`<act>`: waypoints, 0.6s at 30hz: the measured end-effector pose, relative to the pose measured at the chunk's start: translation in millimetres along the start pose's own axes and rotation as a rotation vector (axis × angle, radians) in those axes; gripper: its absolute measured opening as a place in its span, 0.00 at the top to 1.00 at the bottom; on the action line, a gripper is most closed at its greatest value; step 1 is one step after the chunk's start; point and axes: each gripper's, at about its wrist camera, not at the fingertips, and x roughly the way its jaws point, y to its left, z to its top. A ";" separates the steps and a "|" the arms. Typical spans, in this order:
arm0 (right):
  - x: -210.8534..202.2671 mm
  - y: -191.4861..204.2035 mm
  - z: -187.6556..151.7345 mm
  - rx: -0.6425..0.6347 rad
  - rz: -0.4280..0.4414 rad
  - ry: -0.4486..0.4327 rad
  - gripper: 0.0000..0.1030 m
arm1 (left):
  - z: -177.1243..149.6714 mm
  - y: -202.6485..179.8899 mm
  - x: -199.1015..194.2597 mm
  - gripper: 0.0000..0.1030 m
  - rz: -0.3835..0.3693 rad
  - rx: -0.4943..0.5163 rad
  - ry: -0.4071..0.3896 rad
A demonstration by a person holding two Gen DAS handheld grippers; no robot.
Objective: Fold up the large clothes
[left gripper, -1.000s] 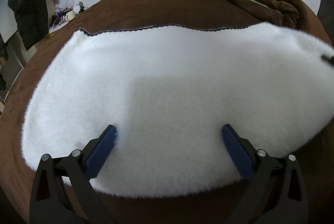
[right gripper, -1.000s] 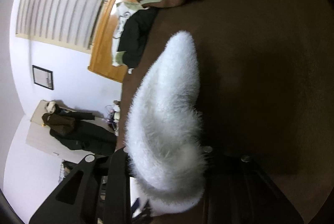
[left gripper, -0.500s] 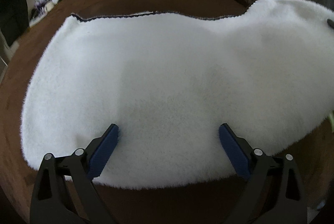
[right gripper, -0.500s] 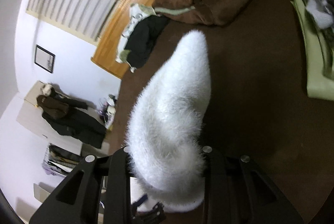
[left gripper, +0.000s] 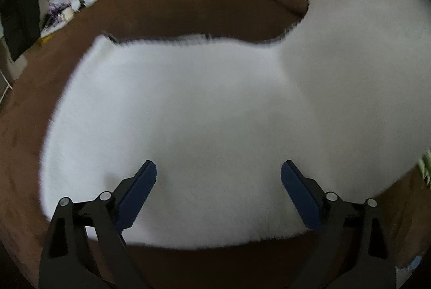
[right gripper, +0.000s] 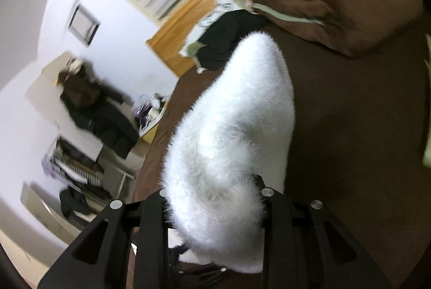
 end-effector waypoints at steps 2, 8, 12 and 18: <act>10.1 21.5 0.9 -0.043 0.029 0.017 0.73 | 9.3 13.7 -20.7 0.10 0.031 -0.005 -0.036; 47.6 69.2 -8.0 -0.131 0.082 0.071 0.73 | 19.7 71.2 -65.0 0.08 0.133 -0.025 -0.047; 85.2 106.6 -22.0 -0.217 0.061 0.115 0.73 | 12.6 117.5 -77.9 0.07 0.141 -0.097 -0.016; 143.5 151.4 -53.7 -0.301 0.025 0.210 0.73 | -10.0 186.9 -81.7 0.07 0.158 -0.314 0.007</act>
